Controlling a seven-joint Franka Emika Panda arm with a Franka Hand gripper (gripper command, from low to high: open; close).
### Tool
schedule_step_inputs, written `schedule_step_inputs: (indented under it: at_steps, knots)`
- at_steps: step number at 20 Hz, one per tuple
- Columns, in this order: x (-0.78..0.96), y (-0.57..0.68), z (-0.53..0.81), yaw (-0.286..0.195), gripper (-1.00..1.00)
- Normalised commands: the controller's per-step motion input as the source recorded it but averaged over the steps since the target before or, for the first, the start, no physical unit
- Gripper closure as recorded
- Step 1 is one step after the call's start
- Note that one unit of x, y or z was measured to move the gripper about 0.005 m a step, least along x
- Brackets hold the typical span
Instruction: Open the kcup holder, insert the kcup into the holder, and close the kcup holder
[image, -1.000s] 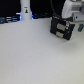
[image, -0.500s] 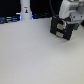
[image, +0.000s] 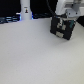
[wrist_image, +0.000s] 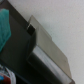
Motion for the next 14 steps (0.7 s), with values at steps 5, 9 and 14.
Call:
schedule_step_inputs:
  at_steps: [5,9,14]
  knots:
    - [-0.68,0.47,-0.01,0.081,-1.0]
    - [-0.61,0.47,0.0,0.079,-1.0]
    - [0.13,0.15,0.45,0.005,-1.0]
